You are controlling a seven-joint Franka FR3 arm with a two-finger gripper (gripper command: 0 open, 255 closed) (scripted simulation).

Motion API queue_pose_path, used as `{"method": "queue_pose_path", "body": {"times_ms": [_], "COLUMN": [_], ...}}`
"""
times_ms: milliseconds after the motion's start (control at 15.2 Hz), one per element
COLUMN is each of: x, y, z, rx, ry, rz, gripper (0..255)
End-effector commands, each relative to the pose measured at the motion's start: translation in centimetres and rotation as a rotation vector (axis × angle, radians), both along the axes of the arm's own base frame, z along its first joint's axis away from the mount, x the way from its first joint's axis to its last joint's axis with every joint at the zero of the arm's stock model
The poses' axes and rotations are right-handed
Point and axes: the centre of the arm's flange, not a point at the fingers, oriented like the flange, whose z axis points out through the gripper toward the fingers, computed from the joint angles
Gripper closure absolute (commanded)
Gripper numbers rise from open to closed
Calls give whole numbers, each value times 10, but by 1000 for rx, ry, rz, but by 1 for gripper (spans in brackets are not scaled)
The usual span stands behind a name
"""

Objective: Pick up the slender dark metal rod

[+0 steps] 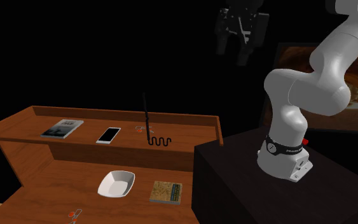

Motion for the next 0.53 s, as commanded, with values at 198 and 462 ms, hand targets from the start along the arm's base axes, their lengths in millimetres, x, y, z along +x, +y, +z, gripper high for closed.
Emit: {"method": "queue_pose_path", "body": {"times_ms": [198, 462], "x": [13, 29], "y": [-24, -56], "z": [-29, -67], "rx": [-1, -3], "ry": [0, -1], "rz": [-35, -81], "gripper": [0, 0]}}
